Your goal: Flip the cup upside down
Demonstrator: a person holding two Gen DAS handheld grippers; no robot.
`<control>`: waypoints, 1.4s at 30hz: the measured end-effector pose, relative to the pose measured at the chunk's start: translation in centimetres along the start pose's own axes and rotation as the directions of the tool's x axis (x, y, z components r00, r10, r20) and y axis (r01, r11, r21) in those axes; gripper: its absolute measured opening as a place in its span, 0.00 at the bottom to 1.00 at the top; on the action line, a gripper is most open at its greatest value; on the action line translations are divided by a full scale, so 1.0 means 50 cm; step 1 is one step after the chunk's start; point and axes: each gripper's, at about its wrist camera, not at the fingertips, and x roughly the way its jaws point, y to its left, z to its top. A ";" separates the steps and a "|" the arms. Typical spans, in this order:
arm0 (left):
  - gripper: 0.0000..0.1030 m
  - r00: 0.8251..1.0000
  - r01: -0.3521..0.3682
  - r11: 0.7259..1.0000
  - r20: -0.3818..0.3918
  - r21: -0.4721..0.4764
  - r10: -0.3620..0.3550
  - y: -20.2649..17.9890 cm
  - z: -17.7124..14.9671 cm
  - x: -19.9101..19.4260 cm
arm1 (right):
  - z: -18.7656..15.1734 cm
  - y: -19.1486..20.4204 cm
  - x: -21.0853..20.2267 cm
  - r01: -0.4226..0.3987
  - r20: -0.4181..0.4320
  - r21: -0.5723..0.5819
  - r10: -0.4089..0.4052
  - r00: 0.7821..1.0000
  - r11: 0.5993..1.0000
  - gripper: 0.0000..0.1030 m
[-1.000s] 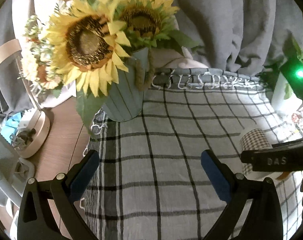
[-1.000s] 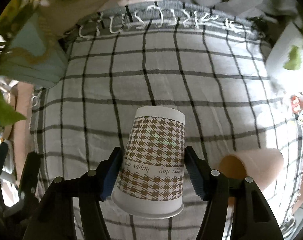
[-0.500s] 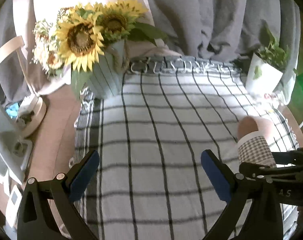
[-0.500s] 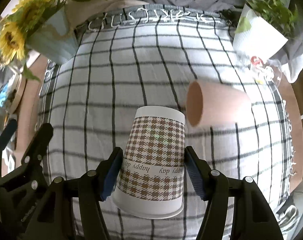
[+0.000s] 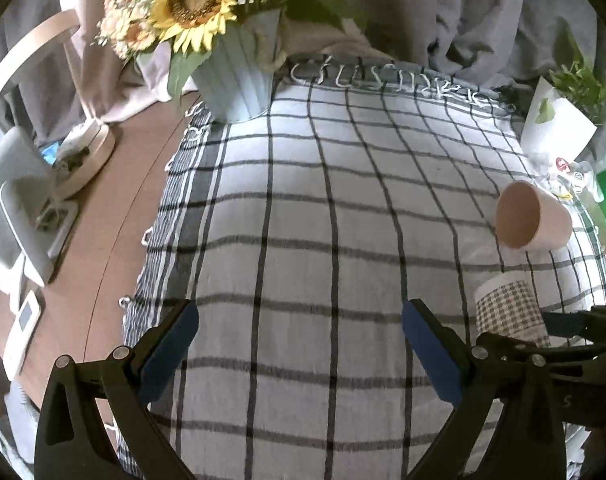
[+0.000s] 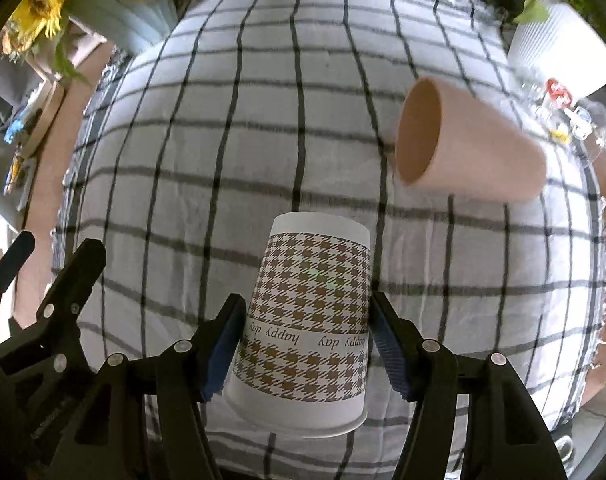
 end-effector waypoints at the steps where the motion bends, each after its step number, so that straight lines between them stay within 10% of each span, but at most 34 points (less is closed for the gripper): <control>1: 1.00 1.000 -0.006 1.000 0.000 -0.001 0.006 -0.001 -0.001 0.000 | -0.005 -0.001 0.006 -0.002 -0.007 0.000 0.002 1.000 1.000 0.61; 28: 1.00 0.997 -0.062 0.998 0.056 0.010 0.062 -0.017 -0.009 -0.093 | -0.080 -0.023 -0.112 -0.002 0.173 0.027 -0.002 0.985 1.000 0.77; 42: 1.00 0.989 0.141 0.984 -0.055 0.112 -0.136 -0.177 0.054 -0.105 | -0.116 -0.186 -0.180 -0.022 0.257 0.236 -0.041 0.965 0.972 0.77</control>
